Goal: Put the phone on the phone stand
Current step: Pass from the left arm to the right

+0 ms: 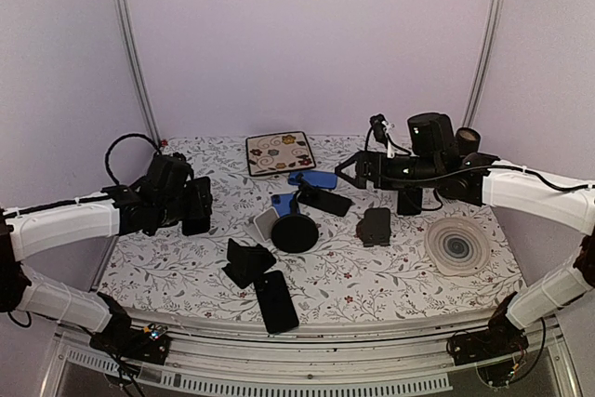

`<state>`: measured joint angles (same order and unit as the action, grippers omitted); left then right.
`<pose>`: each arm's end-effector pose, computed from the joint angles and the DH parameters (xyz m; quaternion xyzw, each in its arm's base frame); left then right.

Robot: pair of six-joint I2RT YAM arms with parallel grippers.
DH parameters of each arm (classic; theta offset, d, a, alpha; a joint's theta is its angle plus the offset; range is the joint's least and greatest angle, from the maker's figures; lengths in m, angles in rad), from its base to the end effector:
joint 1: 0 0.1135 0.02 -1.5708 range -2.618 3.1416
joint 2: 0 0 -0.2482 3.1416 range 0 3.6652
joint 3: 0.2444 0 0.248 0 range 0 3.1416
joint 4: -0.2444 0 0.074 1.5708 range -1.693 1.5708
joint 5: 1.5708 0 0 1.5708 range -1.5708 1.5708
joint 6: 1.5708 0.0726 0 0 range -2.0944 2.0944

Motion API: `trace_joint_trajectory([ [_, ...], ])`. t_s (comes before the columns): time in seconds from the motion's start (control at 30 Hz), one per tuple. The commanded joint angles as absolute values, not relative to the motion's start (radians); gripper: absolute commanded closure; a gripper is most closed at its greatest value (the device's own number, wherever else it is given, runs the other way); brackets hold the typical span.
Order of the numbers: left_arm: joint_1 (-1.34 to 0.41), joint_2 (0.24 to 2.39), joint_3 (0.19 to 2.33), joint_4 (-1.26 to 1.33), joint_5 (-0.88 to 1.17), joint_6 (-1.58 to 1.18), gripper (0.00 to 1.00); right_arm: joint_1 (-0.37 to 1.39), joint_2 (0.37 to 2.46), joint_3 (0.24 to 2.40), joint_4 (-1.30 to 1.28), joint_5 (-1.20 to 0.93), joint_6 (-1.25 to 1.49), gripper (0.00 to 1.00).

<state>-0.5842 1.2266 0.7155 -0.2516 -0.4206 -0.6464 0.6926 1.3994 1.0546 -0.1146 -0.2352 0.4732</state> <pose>0.2473 -0.1280 0.1849 -0.1100 0.8962 -0.0652 0.4248 0.2617 0.2391 0.2691 -0.1539 0.8318 0.3716 0.3825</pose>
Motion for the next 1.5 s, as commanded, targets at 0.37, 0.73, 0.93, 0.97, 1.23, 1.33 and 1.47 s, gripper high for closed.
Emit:
trace_joint_trajectory([
  [0.37, -0.833, 1.300, 1.008, -0.091, -0.332, -0.348, 0.47, 0.688, 1.524, 1.110, 0.070, -0.448, 0.645, 0.04],
  [0.73, -0.980, 1.448, 1.114, -0.016, -0.314, -0.231, 0.47, 0.689, 1.581, 1.112, 0.198, -0.551, 0.747, 0.14],
  [0.93, -1.034, 1.532, 1.167, 0.001, -0.322, -0.202, 0.47, 0.689, 1.614, 1.120, 0.209, -0.584, 0.775, 0.23],
  [0.97, -1.041, 1.543, 1.175, 0.002, -0.322, -0.197, 0.47, 0.689, 1.617, 1.119, 0.212, -0.588, 0.781, 0.25],
  [1.23, -1.070, 1.601, 1.210, 0.020, -0.326, -0.185, 0.47, 0.689, 1.621, 1.098, 0.234, -0.608, 0.813, 0.53],
  [1.33, -1.074, 1.604, 1.209, 0.021, -0.329, -0.187, 0.47, 0.689, 1.613, 1.081, 0.244, -0.604, 0.822, 0.71],
  [1.47, -1.075, 1.605, 1.202, 0.023, -0.333, -0.195, 0.46, 0.690, 1.608, 1.077, 0.247, -0.605, 0.825, 0.96],
])
